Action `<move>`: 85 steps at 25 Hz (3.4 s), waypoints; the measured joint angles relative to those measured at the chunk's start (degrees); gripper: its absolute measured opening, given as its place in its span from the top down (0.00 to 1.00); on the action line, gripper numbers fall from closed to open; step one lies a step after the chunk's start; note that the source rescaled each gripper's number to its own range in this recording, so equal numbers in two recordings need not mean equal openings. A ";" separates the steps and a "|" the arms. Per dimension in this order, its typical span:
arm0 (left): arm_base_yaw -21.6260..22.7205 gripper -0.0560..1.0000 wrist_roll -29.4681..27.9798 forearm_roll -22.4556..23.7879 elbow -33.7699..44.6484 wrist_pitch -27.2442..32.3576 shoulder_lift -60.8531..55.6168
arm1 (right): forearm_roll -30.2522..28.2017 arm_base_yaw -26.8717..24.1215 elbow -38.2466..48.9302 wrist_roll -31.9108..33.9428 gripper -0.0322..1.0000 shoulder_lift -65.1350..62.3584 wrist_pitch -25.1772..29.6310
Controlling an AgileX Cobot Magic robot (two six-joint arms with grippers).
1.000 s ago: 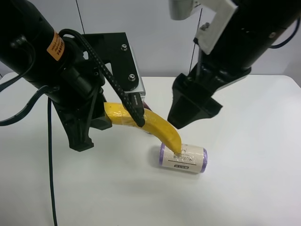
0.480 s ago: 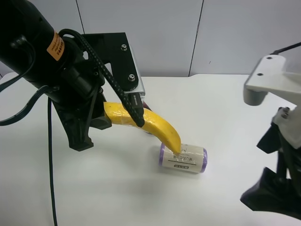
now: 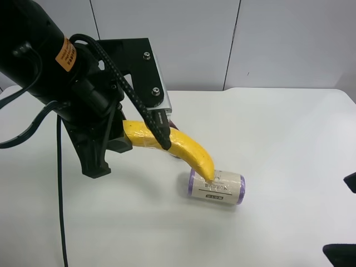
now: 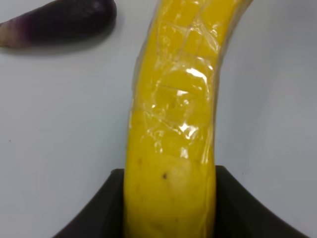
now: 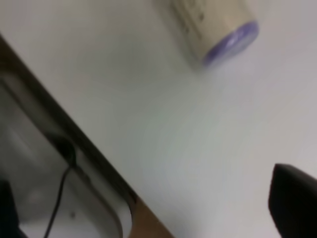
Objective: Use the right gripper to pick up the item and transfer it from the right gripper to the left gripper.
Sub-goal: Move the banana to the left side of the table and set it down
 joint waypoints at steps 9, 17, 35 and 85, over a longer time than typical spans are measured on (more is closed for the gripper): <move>0.00 0.92 0.00 0.00 0.00 -0.07 0.00 | -0.99 0.00 3.76 2.61 0.00 -11.89 -1.61; 0.00 0.92 0.00 0.00 0.00 -0.43 0.00 | -0.99 0.00 3.76 2.61 0.00 -12.03 -1.63; 0.00 0.92 0.00 0.00 0.00 -5.20 0.06 | -0.88 -29.30 3.87 2.65 0.00 -28.20 -1.69; 56.26 0.92 -9.64 -16.68 29.72 -43.57 12.82 | -0.88 -30.55 4.04 2.84 0.00 -28.26 -1.69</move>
